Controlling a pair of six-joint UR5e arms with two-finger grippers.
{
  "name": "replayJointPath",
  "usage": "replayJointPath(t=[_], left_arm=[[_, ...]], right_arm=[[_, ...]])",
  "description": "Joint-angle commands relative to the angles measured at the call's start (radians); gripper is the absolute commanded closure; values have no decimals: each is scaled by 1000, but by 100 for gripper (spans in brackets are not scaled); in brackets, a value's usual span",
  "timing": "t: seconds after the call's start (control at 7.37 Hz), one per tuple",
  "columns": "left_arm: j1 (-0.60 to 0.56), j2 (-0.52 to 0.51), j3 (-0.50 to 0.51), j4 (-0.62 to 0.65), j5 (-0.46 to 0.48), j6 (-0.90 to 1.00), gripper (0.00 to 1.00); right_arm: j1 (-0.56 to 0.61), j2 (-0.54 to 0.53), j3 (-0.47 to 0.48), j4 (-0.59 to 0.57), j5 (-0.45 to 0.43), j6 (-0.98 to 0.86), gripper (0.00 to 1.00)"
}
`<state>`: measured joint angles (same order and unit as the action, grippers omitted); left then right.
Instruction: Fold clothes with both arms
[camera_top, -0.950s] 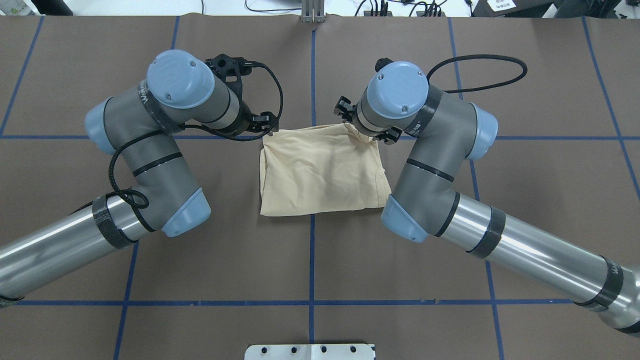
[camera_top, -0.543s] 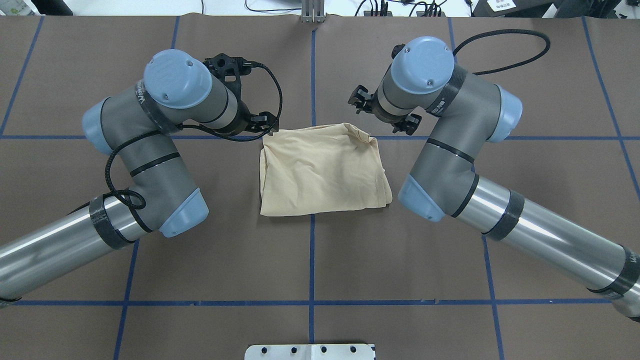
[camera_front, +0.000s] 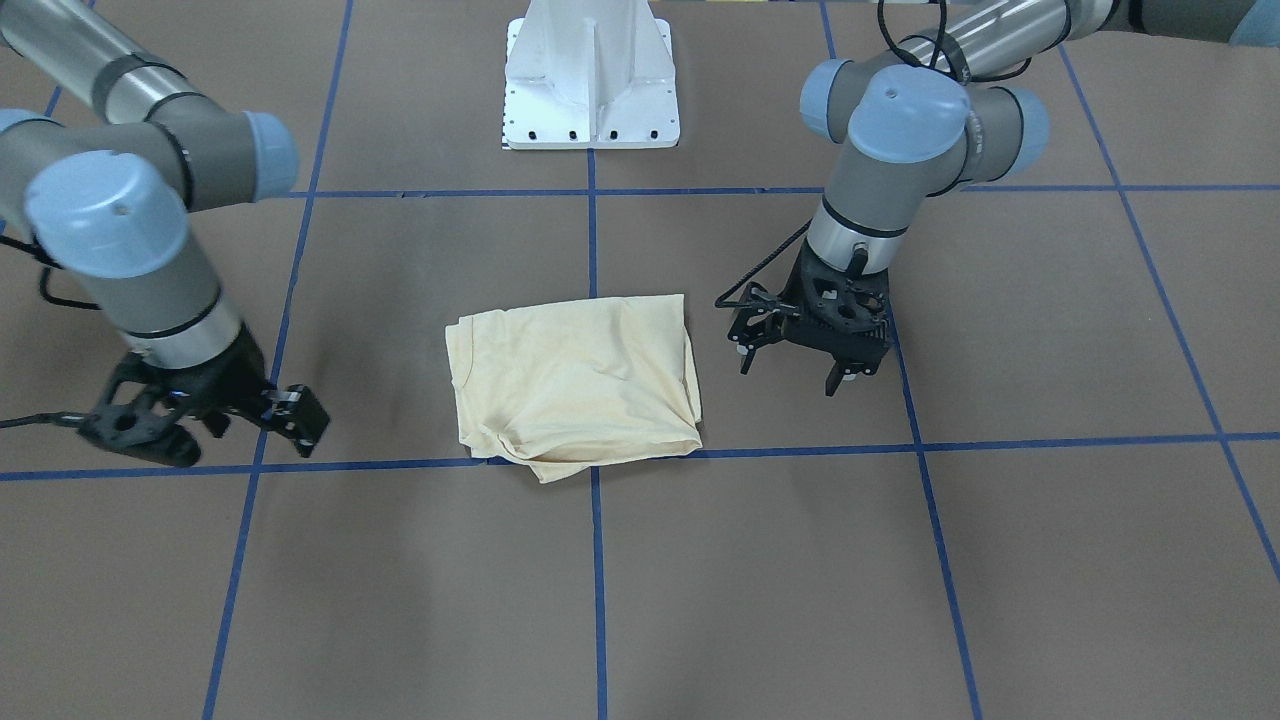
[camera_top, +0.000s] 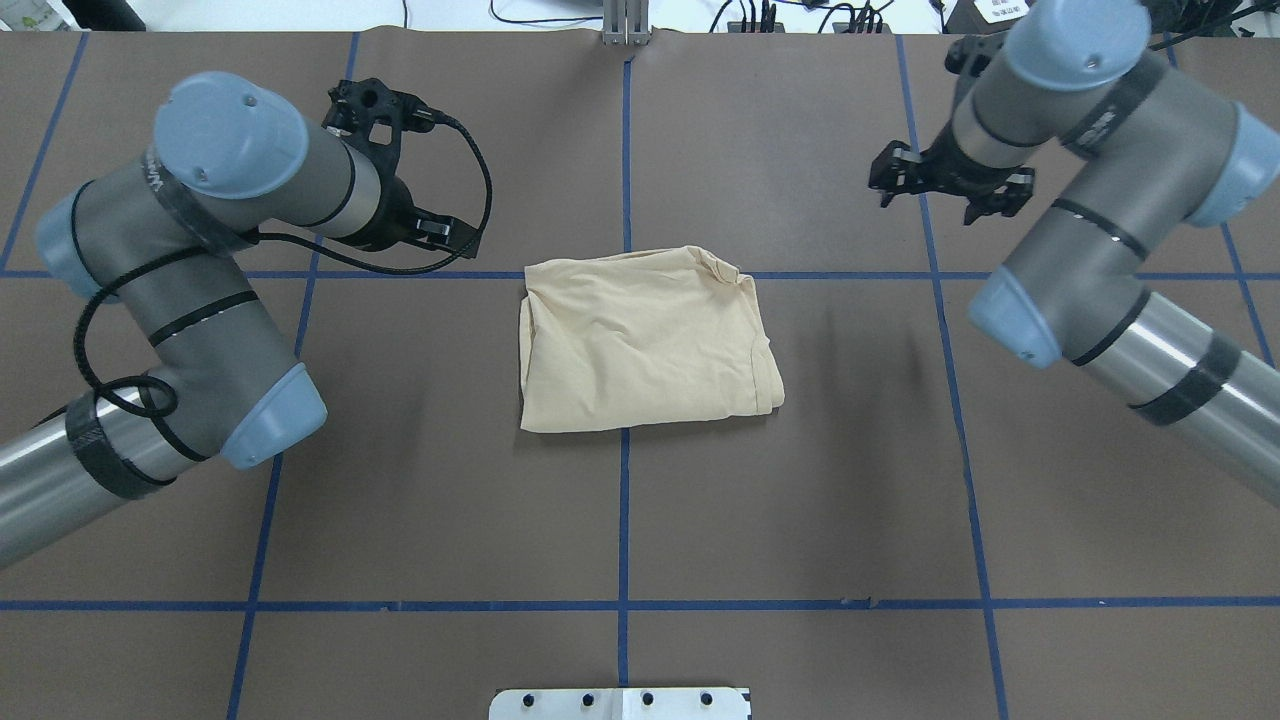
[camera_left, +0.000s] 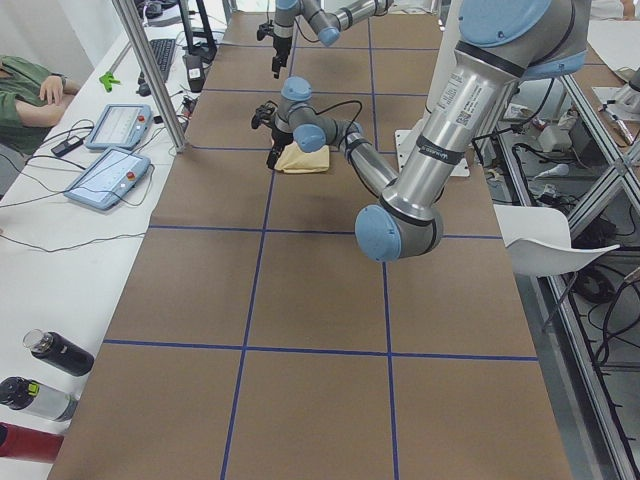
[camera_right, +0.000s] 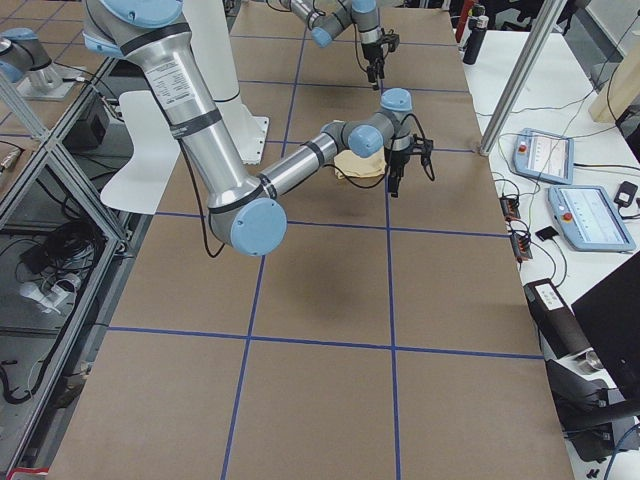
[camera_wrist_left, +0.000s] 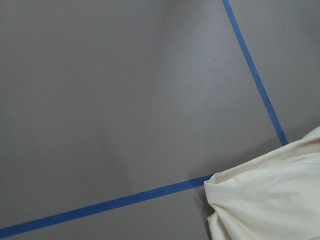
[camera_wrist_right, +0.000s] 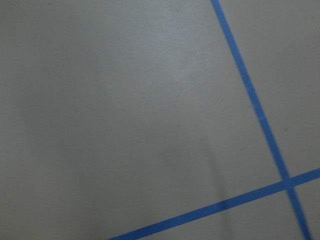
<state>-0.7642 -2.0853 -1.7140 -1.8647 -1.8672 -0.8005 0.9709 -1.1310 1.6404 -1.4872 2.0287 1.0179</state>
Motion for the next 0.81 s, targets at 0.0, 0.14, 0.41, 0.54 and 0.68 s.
replayJointPath(t=[0.0,0.14,0.41,0.54,0.68], left_arm=[[-91,72,-36,-1,-102,140,0],[-143,102,-36,-2,-162,224,0],[-281,195,-36,-4,-231,450,0],[-349,253,-36,-1,-254,581,0],[-441,327,-21,5,-297,633,0]], right_arm=[[246,-168,-7,-8,143,-497,0],[353,-220,-52,-2,197,-692,0],[530,-295,-158,-2,292,-1065,0],[564,-385,-159,7,295,-1164,0],[572,-412,-146,8,297,-1183,0]])
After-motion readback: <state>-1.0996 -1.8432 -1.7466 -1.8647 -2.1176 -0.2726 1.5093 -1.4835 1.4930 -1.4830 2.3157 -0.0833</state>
